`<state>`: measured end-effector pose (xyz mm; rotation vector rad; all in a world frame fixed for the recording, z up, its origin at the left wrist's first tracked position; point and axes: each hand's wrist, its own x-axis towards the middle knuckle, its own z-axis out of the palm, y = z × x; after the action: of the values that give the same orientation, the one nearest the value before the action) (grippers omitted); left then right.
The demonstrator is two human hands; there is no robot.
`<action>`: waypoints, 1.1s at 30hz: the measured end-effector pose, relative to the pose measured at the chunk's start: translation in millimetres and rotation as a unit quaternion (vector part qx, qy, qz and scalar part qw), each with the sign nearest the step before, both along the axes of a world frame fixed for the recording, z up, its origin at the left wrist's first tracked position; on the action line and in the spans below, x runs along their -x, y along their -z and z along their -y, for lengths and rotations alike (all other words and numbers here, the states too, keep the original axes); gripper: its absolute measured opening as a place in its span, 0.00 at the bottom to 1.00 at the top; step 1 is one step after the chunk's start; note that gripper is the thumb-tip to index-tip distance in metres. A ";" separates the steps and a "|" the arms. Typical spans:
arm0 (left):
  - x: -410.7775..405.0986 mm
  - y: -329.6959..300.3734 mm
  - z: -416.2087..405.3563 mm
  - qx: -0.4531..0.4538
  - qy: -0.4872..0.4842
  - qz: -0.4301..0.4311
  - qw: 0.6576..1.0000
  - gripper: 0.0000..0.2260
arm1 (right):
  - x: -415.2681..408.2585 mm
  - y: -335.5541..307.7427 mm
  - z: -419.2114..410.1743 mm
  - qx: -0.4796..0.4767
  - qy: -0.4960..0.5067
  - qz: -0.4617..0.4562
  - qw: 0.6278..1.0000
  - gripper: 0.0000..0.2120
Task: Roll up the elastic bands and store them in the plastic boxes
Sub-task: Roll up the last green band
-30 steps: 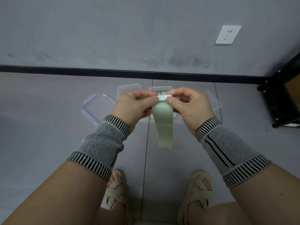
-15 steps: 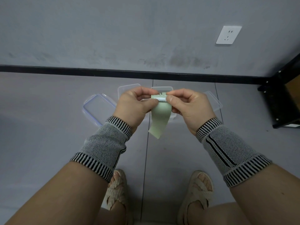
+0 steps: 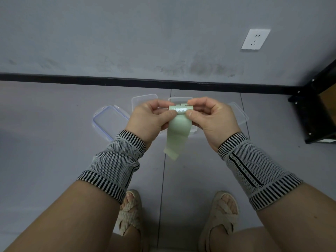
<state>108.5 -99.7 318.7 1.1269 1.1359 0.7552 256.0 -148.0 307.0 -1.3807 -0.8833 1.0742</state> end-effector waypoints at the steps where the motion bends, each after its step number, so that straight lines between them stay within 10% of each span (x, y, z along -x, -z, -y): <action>1: 0.3 -0.2 -0.1 0.000 -0.003 0.002 1.000 0.05 | -0.3 -0.3 0.0 0.008 0.002 -0.012 1.000 0.11; 33: 0.6 -0.8 -0.7 0.006 0.003 0.043 0.999 0.10 | 1.2 -1.7 -0.6 0.025 0.005 -0.033 0.999 0.05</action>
<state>108.0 -99.0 319.5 1.0782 1.0627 0.7840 254.9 -147.4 308.7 -1.3827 -0.8061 1.1345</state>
